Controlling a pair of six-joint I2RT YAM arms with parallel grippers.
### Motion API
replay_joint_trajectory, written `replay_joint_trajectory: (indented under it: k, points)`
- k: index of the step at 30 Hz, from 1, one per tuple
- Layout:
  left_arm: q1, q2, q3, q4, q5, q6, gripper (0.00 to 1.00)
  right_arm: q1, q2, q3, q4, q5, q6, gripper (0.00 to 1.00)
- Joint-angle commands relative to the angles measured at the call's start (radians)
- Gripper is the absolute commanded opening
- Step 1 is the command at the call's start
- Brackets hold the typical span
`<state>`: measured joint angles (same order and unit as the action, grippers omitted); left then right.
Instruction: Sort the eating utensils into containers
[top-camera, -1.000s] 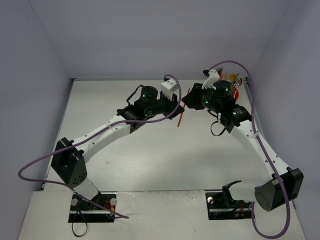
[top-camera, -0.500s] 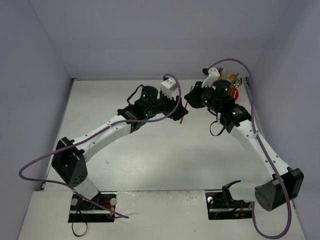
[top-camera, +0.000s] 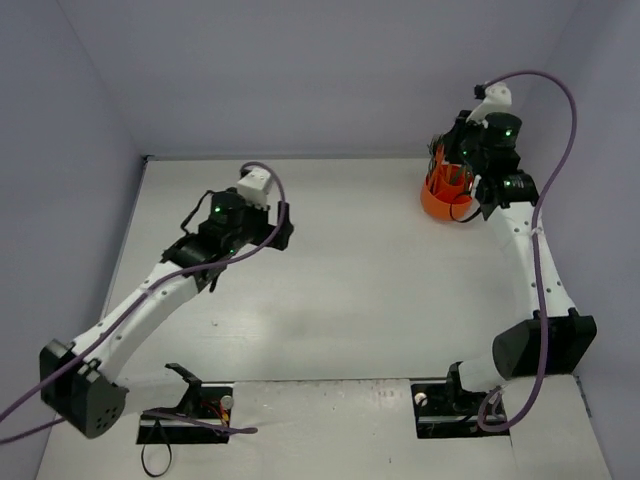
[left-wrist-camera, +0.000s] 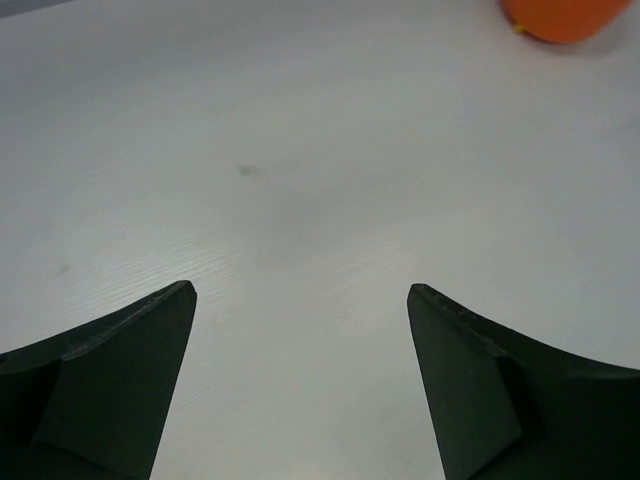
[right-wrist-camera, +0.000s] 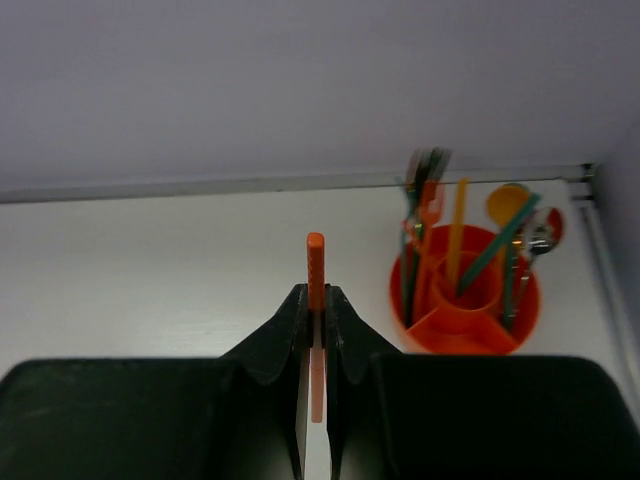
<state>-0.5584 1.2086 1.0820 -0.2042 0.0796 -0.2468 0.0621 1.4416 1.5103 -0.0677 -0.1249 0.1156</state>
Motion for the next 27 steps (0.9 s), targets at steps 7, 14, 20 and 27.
replay_joint_trajectory:
  k: [7, 14, 20, 27]
  points:
    - [0.115, -0.391, -0.200, -0.236, -0.367, 0.139, 0.96, -0.124, 0.268, 0.282, 0.171, 0.066, -0.106, 0.00]
    - [0.130, -0.553, -0.313, -0.257, -0.472, 0.122, 0.97, -0.136, 0.401, 0.328, 0.256, 0.100, -0.159, 0.00]
    - [0.132, -0.534, -0.323, -0.232, -0.493, 0.121, 0.97, -0.139, 0.478, 0.282, 0.326, 0.102, -0.164, 0.00]
    - [0.132, -0.520, -0.323, -0.229, -0.472, 0.121, 0.97, -0.139, 0.488, 0.120, 0.469, 0.120, -0.146, 0.00]
